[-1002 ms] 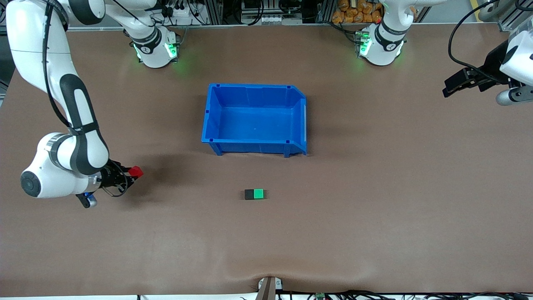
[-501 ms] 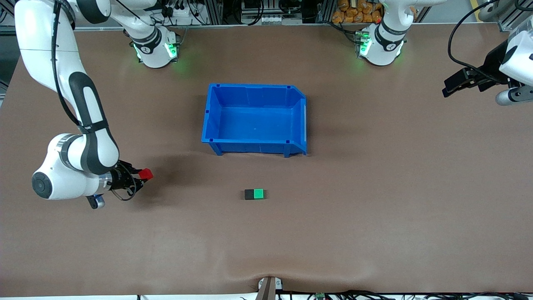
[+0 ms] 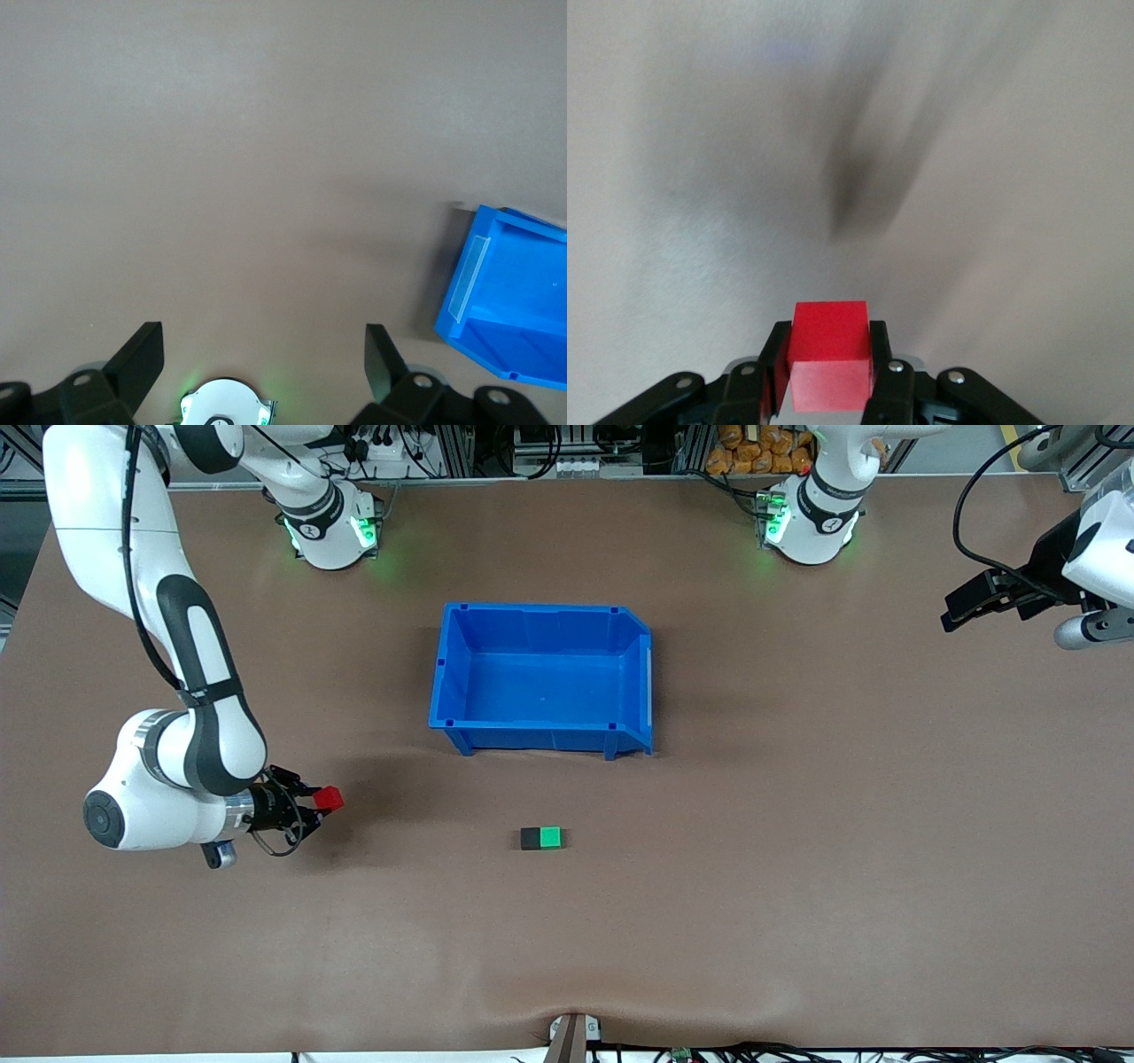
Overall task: Attach green and red cubes to black cube
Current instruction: 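Carry the red cube toward the black cube with the right gripper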
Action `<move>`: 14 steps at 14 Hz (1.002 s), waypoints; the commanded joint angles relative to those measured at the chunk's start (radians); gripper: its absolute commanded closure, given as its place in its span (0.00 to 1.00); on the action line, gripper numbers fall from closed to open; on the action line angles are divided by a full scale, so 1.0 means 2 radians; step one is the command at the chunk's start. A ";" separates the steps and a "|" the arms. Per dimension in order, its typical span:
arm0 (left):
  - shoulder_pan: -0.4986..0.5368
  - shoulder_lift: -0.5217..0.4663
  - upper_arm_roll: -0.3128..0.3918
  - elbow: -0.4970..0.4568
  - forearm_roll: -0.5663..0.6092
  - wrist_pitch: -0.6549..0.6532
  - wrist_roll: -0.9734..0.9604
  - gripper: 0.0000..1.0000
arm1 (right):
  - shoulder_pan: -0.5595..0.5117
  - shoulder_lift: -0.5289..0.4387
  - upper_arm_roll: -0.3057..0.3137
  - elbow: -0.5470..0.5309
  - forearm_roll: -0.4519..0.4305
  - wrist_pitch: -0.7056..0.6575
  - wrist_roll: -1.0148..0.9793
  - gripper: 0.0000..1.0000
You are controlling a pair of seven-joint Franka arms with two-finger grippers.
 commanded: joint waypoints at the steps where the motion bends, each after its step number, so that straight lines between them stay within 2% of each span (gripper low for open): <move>1: 0.000 -0.005 -0.005 0.001 -0.003 -0.003 0.004 0.00 | 0.008 -0.001 -0.002 0.004 0.024 0.011 0.024 1.00; 7: 0.002 -0.005 -0.005 0.001 -0.003 -0.003 0.005 0.00 | 0.033 0.008 -0.002 0.004 0.041 0.056 0.094 1.00; 14: 0.003 -0.005 -0.005 0.000 -0.003 -0.003 0.005 0.00 | 0.069 0.022 -0.002 0.006 0.083 0.092 0.156 1.00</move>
